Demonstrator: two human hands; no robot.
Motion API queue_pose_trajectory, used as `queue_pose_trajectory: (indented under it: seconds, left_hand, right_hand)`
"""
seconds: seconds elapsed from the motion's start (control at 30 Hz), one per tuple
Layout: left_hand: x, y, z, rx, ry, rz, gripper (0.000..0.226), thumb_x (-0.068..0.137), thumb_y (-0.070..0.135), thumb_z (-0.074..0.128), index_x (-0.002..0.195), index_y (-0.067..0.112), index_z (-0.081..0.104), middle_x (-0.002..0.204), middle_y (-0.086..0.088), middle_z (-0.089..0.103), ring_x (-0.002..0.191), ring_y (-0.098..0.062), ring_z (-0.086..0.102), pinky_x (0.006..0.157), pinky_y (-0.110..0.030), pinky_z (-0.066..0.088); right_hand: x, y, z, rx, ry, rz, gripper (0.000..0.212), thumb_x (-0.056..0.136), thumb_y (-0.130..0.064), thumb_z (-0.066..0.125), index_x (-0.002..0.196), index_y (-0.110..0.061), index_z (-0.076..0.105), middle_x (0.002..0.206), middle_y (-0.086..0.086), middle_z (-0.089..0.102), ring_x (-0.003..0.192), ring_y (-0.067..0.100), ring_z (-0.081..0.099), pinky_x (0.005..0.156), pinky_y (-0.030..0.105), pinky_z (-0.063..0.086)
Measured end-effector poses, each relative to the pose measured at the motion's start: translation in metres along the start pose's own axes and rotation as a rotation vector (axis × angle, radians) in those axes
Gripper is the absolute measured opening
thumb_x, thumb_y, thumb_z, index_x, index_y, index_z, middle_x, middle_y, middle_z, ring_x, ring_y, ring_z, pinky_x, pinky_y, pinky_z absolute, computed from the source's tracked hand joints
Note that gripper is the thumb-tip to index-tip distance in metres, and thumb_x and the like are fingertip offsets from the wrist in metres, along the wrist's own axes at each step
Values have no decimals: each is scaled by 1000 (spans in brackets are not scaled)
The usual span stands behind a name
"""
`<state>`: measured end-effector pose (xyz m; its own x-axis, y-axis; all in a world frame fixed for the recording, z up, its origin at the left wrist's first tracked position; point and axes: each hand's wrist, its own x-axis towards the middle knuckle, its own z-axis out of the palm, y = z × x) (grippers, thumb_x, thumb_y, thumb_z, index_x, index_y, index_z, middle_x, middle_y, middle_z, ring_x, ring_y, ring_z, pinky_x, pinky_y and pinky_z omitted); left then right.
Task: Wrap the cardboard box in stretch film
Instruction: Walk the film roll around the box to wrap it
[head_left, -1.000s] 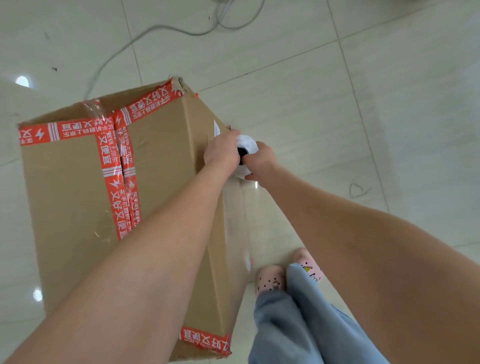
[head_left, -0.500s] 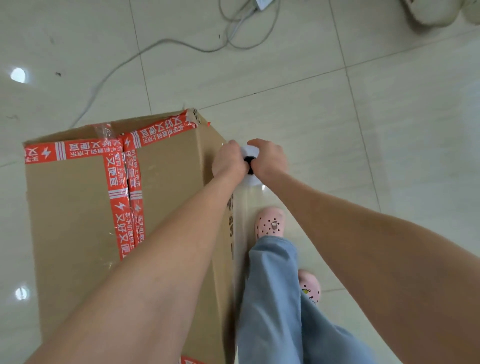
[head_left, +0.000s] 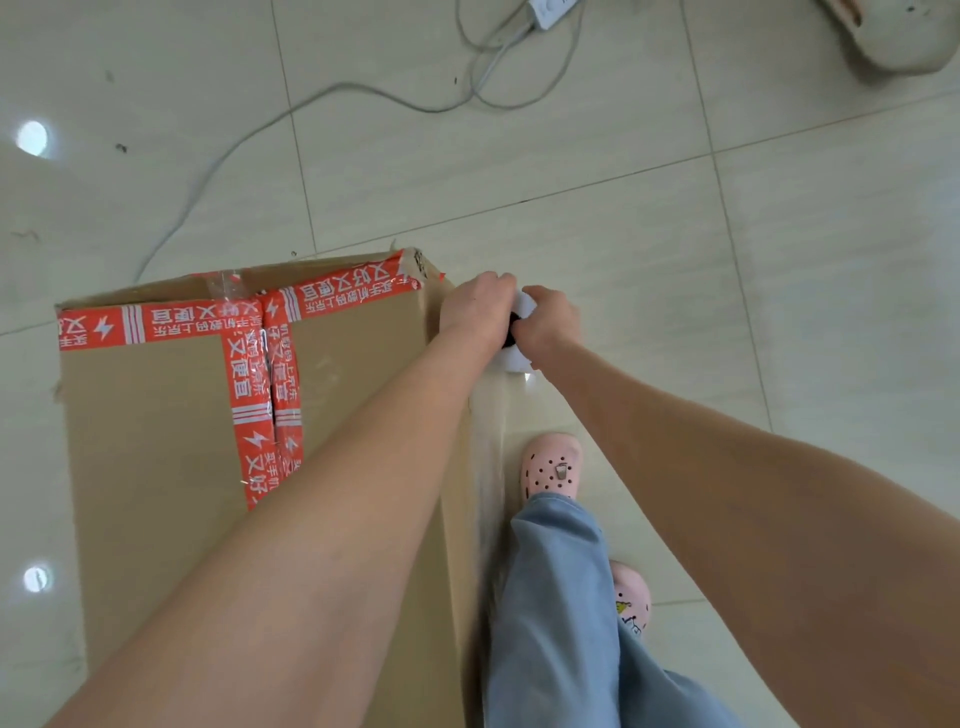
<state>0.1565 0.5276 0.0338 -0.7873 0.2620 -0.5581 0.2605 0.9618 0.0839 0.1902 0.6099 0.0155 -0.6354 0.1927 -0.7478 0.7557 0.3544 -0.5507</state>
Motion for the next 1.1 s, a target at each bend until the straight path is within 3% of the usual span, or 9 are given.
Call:
queue_pose_trajectory:
  seconds: [0.07,0.17,0.33,0.43,0.53,0.63,0.8,0.97,1.1]
  left_hand:
    - [10,1,-6,16,21,43,24,88,8,45,109,8,56,109,-13,58,99,-32,58,66,-31,32]
    - [19,3,-9,51,45,54,20,87,5,47,102,7,58,104,-14,62,94,-32,60,65,-30,33]
    - [26,6,-22,163,-34,70,19,82,0,52,99,7,56,101,-13,61,81,-30,56,61,-32,37]
    - [29,3,-28,216,-56,108,23,82,-1,54,104,6,56,103,-12,58,88,-31,58,62,-32,38]
    - [33,-3,-35,201,-55,90,22,85,5,55,106,7,57,105,-12,59,92,-32,60,63,-32,38]
    - [39,-14,-50,154,-51,-15,15,85,10,56,100,8,60,101,-11,62,79,-29,55,62,-30,38]
    - [49,-26,-59,18,-45,-107,17,85,15,55,101,10,57,102,-9,60,91,-29,59,64,-31,38]
    - [59,-30,-68,34,-64,-111,7,84,6,51,82,10,55,77,-4,50,75,-26,50,63,-28,37]
    - [67,-36,-73,14,-80,-159,4,82,11,59,86,10,57,83,-5,51,80,-28,54,64,-28,39]
  right_hand:
    - [6,-6,-5,-125,52,-113,26,81,-5,45,97,-15,63,90,6,64,79,28,57,62,31,46]
    - [12,-8,-11,-317,135,-214,26,82,-10,46,103,-18,60,93,7,63,81,30,57,63,32,42]
    - [8,6,-9,138,-25,175,65,81,-25,64,140,-18,37,126,6,54,108,29,58,79,36,54]
    - [13,-1,-2,341,-139,285,44,80,-18,64,121,-13,50,114,8,60,88,30,64,72,42,60]
    - [22,-16,-2,189,-28,141,25,80,-10,53,104,-13,61,92,8,66,75,31,64,56,36,57]
    - [29,-37,-10,40,34,-13,21,76,-8,49,88,-15,64,75,1,63,75,26,63,66,38,58]
    - [36,-69,-16,-206,69,-105,19,73,-9,50,80,-21,63,77,0,63,75,26,61,58,26,44]
    - [35,-79,-14,-265,104,-134,29,79,-15,51,104,-28,62,99,3,66,85,27,61,64,29,42]
    - [35,-72,-5,22,9,132,61,82,-28,63,137,-18,38,124,6,53,105,28,57,74,34,47]
